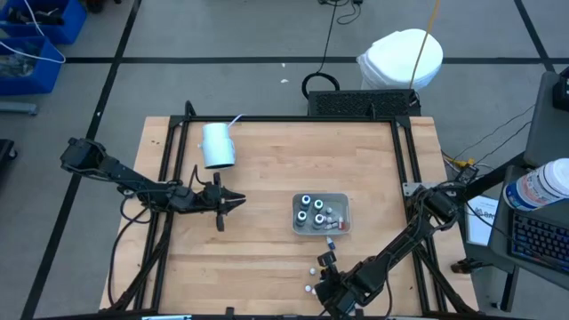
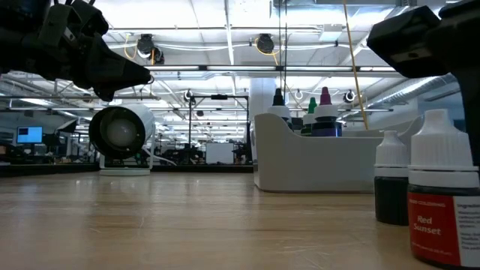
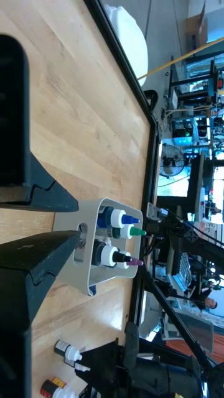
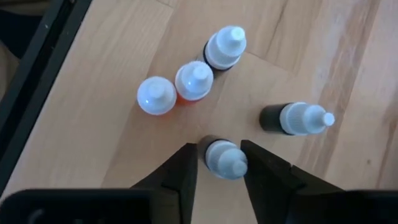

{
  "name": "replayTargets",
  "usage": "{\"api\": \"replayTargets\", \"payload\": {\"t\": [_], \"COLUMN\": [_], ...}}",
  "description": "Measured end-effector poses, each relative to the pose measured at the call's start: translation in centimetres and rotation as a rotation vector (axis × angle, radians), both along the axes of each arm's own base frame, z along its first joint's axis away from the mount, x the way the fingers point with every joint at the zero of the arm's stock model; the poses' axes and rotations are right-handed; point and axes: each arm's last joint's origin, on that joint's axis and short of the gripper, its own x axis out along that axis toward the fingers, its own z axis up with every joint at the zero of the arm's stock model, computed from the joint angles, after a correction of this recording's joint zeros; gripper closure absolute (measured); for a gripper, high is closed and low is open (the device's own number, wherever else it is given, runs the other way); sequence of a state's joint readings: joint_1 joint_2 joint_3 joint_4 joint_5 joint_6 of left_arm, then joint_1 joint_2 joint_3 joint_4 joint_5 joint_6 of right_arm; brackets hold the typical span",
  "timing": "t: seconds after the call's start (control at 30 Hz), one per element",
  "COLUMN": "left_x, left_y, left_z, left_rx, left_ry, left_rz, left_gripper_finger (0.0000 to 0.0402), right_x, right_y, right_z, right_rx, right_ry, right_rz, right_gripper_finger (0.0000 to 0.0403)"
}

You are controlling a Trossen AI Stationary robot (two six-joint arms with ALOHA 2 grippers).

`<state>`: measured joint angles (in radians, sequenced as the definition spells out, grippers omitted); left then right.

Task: Pick & Place food coloring
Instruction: Put the small purple food coloring bottle into the gray bin

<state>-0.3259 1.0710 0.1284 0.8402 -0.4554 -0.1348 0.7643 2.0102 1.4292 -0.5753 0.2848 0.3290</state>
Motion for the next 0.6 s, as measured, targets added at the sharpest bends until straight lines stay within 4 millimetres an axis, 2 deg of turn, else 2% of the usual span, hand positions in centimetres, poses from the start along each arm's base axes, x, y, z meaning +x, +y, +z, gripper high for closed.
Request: {"api": "replayTargets", "payload": {"t": [0.2,0.37,0.47,0.6], "left_x": [0.0,0.0,0.0,0.0], "left_y": [0.0,0.0,0.0,0.0], "left_z": [0.0,0.0,0.0,0.0], "left_rx": [0.000,0.000,0.000,0.000], "left_ry": [0.000,0.000,0.000,0.000], "left_rz": [0.000,0.000,0.000,0.000], "left_gripper_finger": [0.0334,0.0334,0.0334,0.0334], "right_x": [0.0,-0.1,-0.4,-1.3], "right_y": [0.0,0.0,-0.3,-1.1], "right_z": [0.0,0.3,1.7,5.0], "right_rx": [0.002,0.018,0.048,0.078], "right_ry": [-0.002,0.007,0.003,-0.032], "right_rz": [0.000,-0.003,0.000,-0.021], "right_gripper_finger": [0.0344,0.0348,0.0340,0.0336]}}
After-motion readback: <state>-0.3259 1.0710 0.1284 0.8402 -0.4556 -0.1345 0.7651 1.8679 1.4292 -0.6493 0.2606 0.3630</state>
